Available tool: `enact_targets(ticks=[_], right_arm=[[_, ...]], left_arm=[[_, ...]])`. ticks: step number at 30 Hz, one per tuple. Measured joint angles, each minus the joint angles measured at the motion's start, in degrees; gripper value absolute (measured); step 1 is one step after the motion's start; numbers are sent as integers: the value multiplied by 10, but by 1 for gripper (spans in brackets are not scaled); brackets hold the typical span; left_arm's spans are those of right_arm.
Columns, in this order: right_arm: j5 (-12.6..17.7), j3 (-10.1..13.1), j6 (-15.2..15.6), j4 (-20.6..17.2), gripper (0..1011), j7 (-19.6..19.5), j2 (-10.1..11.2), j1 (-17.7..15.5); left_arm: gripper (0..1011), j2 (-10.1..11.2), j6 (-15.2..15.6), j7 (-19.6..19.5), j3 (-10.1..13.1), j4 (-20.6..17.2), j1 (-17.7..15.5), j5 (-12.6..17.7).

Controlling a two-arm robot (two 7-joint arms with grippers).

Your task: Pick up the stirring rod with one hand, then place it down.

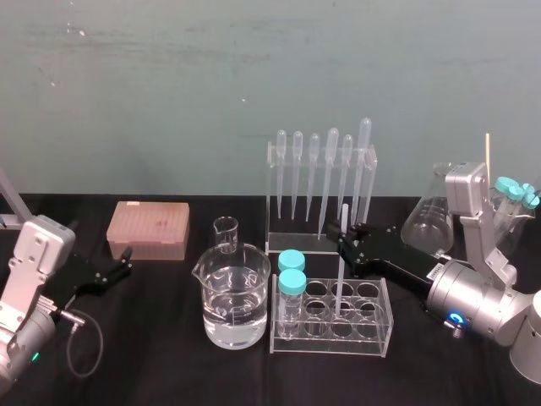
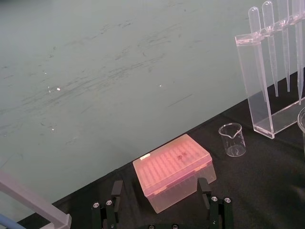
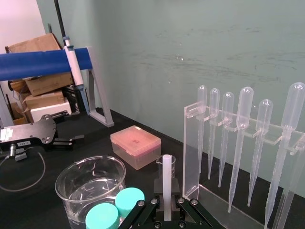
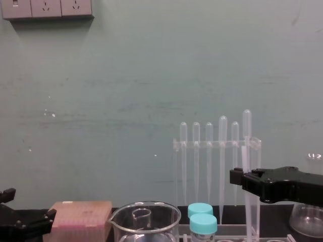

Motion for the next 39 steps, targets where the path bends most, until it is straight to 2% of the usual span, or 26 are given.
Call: enact_targets(ticks=[5,11,14,16,17,19,21,23,24,29,30,32,36,39], right_arm=[[1,1,0,0,86,0,0,0],[1,1,0,-1,244,0,0,-1],[2,1,0,-1,373,0,0,-1],[2,1,0,-1,410,0,0,-1],[2,1,0,-1,472,0,0,-1],[2,1,0,-1,501,0,0,-1],[2,1,0,-1,592,0,0,-1],[2,1,0,-1,634,0,0,-1],[3,1,0,-1,695,0,0,-1],[3,1,0,-1,840,0,0,-1],[3,1,0,-1,840,0,0,-1],[6,5,2,-8,932,-1,1,-7],[11,12,5,-23,1003,-9,5,-21],[15,22,7,-44,1003,-25,10,-41]], left_arm=[[1000,0,0,0,0,0,0,0],[1000,0,0,0,0,0,0,0],[1000,0,0,0,0,0,0,0],[1000,0,0,0,0,0,0,0],[1000,0,0,0,0,0,0,0],[1000,0,0,0,0,0,0,0],[1000,0,0,0,0,0,0,0],[1000,0,0,0,0,0,0,0],[1000,0,0,0,0,0,0,0],[1000,0,0,0,0,0,0,0],[1000,0,0,0,0,0,0,0],[1000,0,0,0,0,0,0,0],[1000,0,0,0,0,0,0,0],[1000,0,0,0,0,0,0,0]])
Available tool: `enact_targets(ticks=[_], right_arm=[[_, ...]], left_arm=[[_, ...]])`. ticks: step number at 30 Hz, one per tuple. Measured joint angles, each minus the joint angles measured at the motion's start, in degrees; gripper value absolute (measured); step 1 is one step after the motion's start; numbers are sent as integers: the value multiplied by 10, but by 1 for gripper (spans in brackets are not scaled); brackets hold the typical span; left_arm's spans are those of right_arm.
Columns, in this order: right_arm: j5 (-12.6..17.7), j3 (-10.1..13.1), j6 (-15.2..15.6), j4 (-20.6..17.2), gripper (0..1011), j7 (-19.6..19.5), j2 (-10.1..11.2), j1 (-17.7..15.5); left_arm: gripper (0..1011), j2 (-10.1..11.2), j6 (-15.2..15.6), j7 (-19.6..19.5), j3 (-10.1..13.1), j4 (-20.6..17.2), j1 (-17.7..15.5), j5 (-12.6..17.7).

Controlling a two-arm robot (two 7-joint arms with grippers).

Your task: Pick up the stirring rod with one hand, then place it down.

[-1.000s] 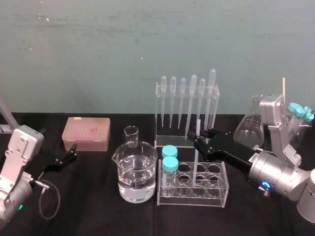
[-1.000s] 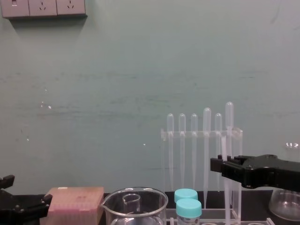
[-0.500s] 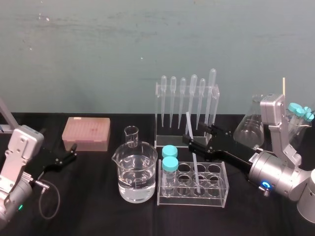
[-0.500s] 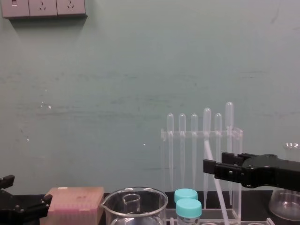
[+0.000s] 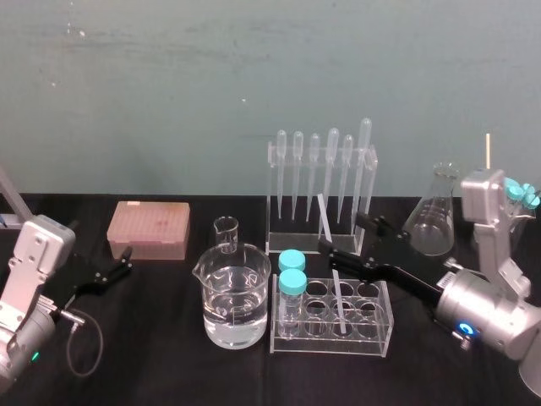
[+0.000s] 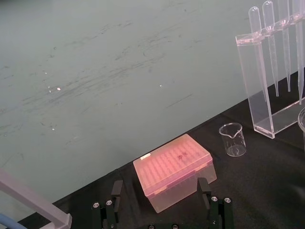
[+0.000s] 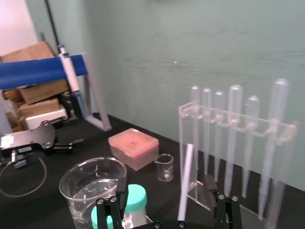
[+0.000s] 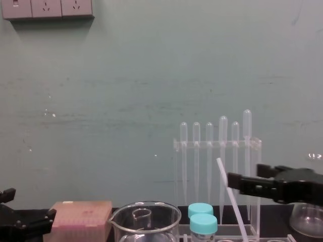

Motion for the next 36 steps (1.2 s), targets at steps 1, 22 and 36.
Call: enact_targets(ticks=[1,22,36], right_arm=[[0,4,1,-7,1003,-7,2,-7],[-136,82,30,6,1003,-259,-18,-78],[-142,81,36,22,1003,-259,-27,-70]], left_arm=[[1000,0,0,0,0,0,0,0],[1000,0,0,0,0,0,0,0],[1000,0,0,0,0,0,0,0]])
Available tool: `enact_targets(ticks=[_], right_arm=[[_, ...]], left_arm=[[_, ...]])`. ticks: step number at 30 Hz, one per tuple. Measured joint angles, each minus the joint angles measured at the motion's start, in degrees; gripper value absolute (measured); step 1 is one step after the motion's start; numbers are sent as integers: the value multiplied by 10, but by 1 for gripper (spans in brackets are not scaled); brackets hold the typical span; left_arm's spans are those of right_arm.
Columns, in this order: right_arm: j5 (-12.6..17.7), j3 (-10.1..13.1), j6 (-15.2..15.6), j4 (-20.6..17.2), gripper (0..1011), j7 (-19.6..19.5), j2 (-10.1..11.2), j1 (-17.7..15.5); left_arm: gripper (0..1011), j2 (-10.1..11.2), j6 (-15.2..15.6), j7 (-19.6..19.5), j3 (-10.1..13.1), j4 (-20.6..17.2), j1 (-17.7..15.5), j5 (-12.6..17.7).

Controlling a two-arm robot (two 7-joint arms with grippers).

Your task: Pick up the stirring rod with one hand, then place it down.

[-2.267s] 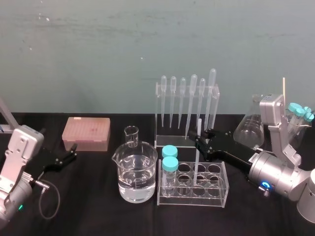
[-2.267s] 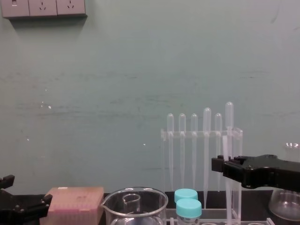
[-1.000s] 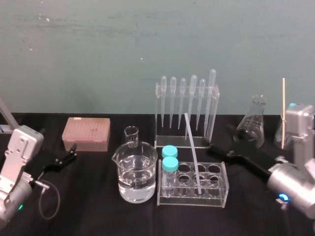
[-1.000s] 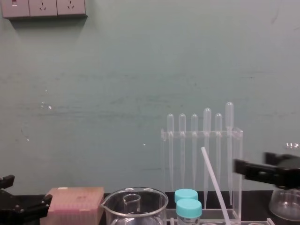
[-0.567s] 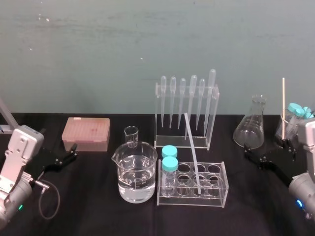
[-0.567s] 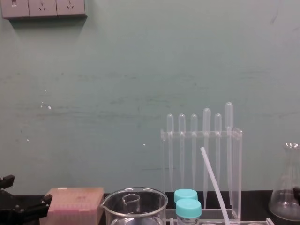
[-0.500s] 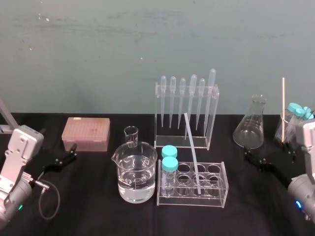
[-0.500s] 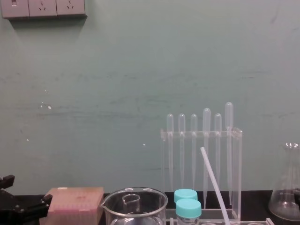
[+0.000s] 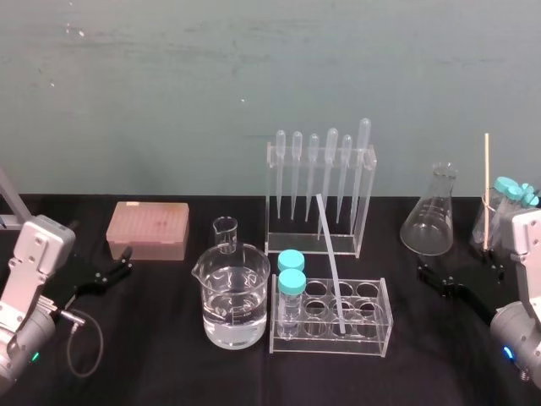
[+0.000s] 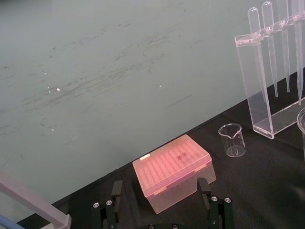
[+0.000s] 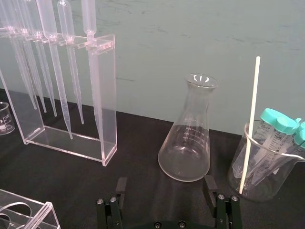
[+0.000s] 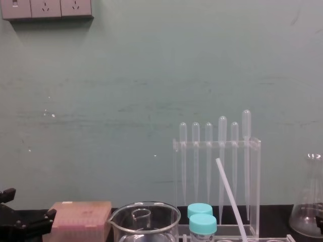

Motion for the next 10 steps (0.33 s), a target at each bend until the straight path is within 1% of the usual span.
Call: enact_targets(ticks=[10], right_arm=[[1,0,-1,-2,1003,0,1,-1]], left_arm=[[1000,0,0,0,0,0,0,0]])
